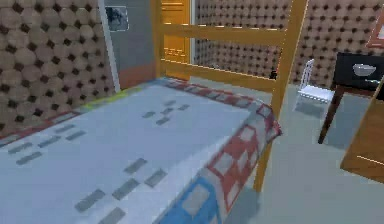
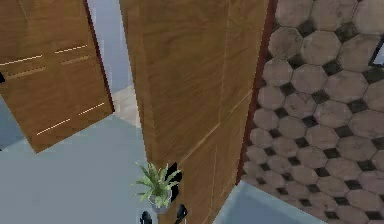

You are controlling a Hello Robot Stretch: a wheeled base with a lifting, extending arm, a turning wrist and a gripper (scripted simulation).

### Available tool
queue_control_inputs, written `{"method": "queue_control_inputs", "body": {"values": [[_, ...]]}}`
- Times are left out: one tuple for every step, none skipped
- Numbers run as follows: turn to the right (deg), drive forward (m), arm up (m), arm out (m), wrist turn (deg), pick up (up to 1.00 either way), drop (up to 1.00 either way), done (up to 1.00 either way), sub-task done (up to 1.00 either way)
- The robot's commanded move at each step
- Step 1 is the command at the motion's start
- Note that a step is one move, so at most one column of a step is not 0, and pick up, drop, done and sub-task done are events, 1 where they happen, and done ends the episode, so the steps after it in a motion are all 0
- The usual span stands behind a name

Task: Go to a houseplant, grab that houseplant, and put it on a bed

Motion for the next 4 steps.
{"method": "queue_control_inputs", "body": {"values": [[36.0,0.0,0.0,0.0,0.0,0.0,0.0,0.0,0.0],[-45.0,0.0,0.0,0.0,0.0,0.0,0.0,0.0,0.0],[-45.0,0.0,0.0,0.0,0.0,0.0,0.0,0.0,0.0],[-45.0,0.0,0.0,0.0,0.0,0.0,0.0,0.0,0.0]]}}
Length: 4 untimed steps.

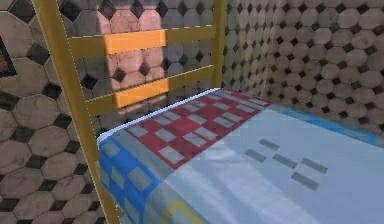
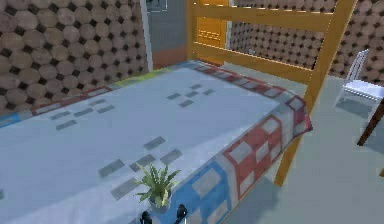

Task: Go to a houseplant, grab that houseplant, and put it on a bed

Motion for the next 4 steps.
{"method": "queue_control_inputs", "body": {"values": [[-24.0,0.0,0.0,0.0,0.0,0.0,0.0,0.0,0.0],[0.0,0.0,0.22,0.0,0.0,0.0,0.0,0.0,0.0],[0.0,0.0,0.0,0.44,0.0,0.0,0.0,0.0,0.0],[0.0,0.0,0.0,0.0,12.0,0.0,0.0,0.0,0.0]]}}
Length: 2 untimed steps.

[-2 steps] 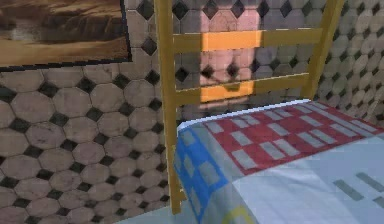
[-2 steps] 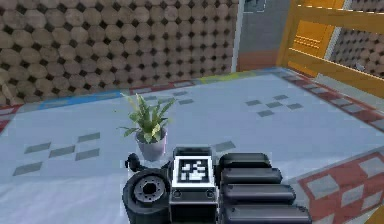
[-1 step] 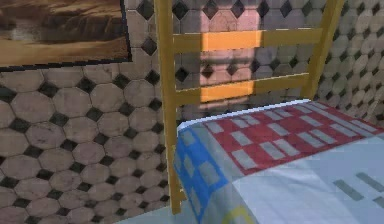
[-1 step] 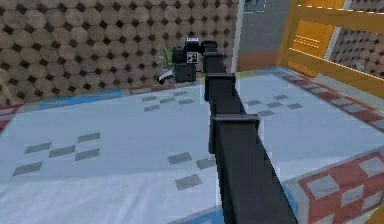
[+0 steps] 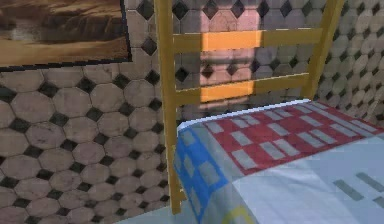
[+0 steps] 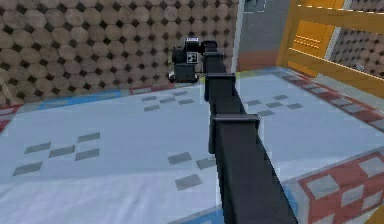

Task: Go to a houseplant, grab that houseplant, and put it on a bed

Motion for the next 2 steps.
{"method": "queue_control_inputs", "body": {"values": [[0.0,0.0,-0.2,0.0,0.0,0.0,0.0,0.0,0.0],[0.0,0.0,0.0,0.0,0.0,0.0,1.0,0.0,0.0]]}}
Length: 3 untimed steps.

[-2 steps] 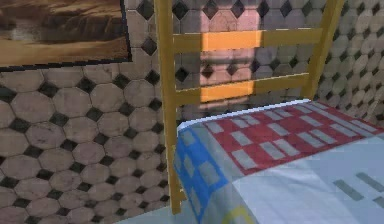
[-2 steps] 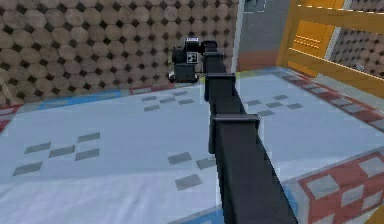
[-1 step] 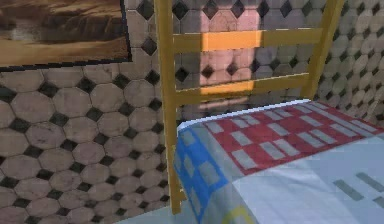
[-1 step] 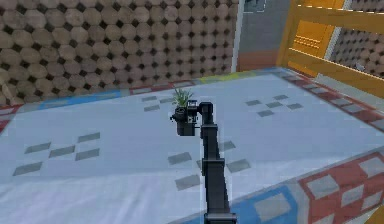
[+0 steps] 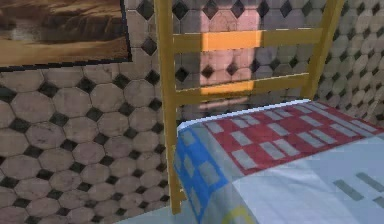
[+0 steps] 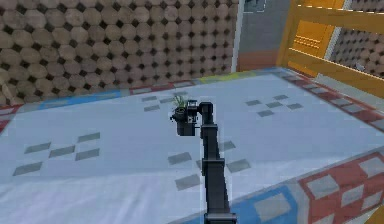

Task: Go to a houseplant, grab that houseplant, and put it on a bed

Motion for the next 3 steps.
{"method": "queue_control_inputs", "body": {"values": [[0.0,0.0,0.1,0.0,0.0,0.0,0.0,0.0,0.0],[0.0,0.0,0.0,-0.08,0.0,0.0,0.0,0.0,0.0],[0.0,0.0,0.0,0.0,0.0,0.0,0.0,1.0,0.0]]}}
